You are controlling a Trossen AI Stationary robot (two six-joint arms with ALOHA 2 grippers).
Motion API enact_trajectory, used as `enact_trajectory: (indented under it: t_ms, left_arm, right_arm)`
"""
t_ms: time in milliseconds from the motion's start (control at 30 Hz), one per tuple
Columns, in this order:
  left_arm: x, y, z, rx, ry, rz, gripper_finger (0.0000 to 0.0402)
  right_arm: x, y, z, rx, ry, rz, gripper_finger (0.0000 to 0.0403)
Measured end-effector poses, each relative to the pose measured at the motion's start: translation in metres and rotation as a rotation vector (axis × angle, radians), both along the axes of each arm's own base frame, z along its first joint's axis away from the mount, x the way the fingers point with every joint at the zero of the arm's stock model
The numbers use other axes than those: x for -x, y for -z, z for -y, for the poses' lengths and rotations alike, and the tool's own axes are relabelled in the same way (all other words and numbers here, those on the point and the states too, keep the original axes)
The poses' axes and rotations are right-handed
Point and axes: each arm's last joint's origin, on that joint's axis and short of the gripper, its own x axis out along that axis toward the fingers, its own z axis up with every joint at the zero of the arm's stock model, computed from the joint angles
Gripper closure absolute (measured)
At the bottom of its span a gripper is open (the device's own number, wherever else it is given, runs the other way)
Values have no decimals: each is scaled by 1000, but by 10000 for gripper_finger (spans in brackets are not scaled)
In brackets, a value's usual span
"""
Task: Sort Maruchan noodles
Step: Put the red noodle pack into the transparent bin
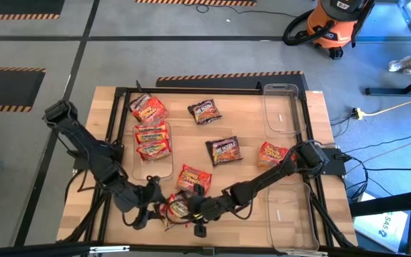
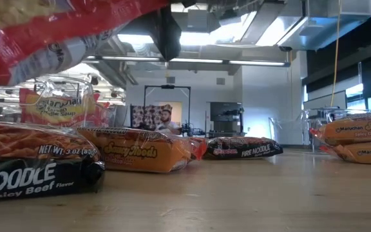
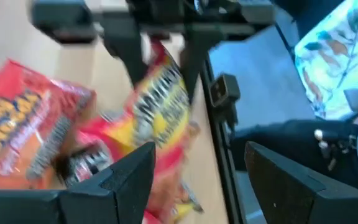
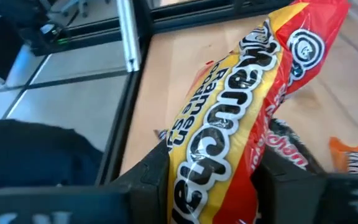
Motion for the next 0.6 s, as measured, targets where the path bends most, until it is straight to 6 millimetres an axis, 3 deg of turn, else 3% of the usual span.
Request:
enact_trajectory:
  t_ms: [400, 600]
  left_arm:
    - [-30, -2, -34, -32, -56, 27, 102]
    - [-51, 18, -43, 32, 43, -91, 107]
  right_arm:
    - [1, 3, 0, 70, -61, -15, 288]
    - [-3, 2, 10, 135, -93, -41, 288]
